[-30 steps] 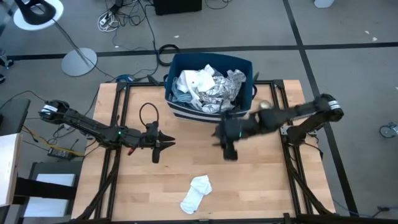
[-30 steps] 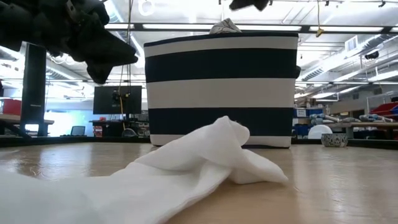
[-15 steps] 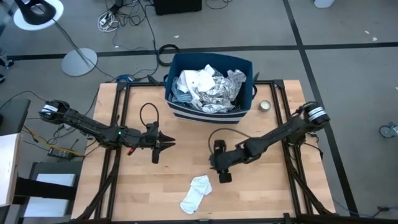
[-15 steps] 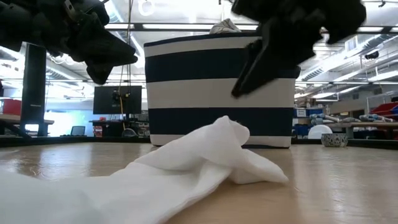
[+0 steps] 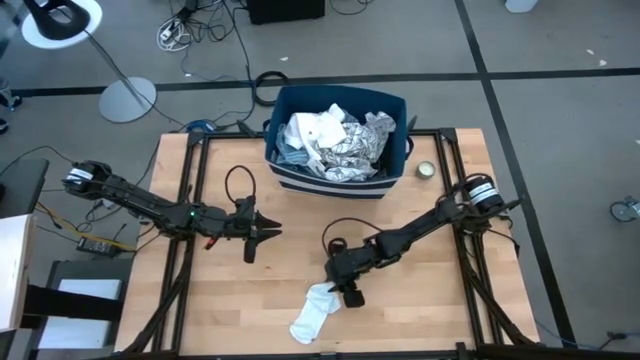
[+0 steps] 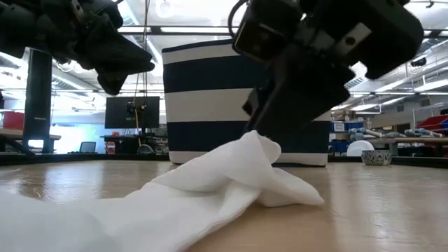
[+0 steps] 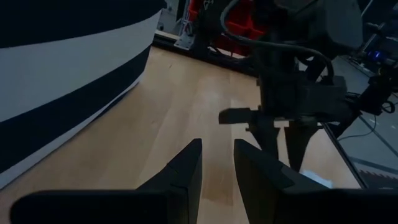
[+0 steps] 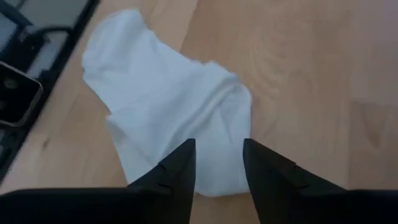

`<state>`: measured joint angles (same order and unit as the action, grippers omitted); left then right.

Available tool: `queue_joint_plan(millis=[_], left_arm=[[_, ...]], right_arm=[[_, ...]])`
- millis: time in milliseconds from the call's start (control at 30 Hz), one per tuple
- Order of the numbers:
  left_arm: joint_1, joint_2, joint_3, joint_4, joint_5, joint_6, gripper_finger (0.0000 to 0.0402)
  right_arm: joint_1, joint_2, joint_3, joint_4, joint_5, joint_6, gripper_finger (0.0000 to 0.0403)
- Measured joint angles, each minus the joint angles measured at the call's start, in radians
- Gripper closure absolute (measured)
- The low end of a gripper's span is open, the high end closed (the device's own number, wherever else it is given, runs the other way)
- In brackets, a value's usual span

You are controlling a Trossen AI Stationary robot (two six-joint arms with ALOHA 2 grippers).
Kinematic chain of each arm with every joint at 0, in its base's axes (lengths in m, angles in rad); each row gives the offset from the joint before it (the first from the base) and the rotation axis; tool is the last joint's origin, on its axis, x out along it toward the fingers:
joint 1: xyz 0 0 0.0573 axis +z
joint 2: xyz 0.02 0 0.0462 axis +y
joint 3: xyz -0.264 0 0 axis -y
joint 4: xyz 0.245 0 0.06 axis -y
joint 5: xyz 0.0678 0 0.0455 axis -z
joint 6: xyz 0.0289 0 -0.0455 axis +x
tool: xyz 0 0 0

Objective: Sort clothes
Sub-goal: Put the white sock into the blue bin, then put the white sock into the blue laundry bin

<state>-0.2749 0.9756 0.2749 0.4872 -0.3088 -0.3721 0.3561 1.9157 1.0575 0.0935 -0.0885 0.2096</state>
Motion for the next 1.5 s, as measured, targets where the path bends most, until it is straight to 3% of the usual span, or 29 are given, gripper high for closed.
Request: queue_joint_plan(millis=[167, 333, 533, 933, 1333, 1500], left_arm=[[0.0, 0.0, 0.0, -0.001, 0.0, -0.001, 0.0303], [0.0, 0.0, 0.0, 0.0, 0.007, -0.002, 0.0303], [0.0, 0.0, 0.0, -0.002, 0.007, -0.001, 0.0303], [0.0, 0.0, 0.0, -0.011, 0.043, -0.006, 0.0303], [0.0, 0.0, 0.0, -0.016, 0.052, -0.029, 0.0303], [0.0, 0.0, 0.0, -0.022, 0.052, -0.029, 0.0303]], right_arm=[[-0.009, 0.031, -0.001, 0.04, -0.026, -0.027, 0.0302], [-0.022, 0.031, 0.0, 0.032, -0.033, -0.037, 0.0385], [-0.024, 0.027, 0.0, 0.033, -0.023, -0.055, 0.04], [-0.043, 0.027, 0.0, 0.04, -0.067, -0.031, 0.0385], [-0.031, 0.039, 0.0, 0.038, -0.007, -0.086, 0.0292], [-0.007, 0.1, 0.003, 0.076, 0.003, -0.072, 0.0278]])
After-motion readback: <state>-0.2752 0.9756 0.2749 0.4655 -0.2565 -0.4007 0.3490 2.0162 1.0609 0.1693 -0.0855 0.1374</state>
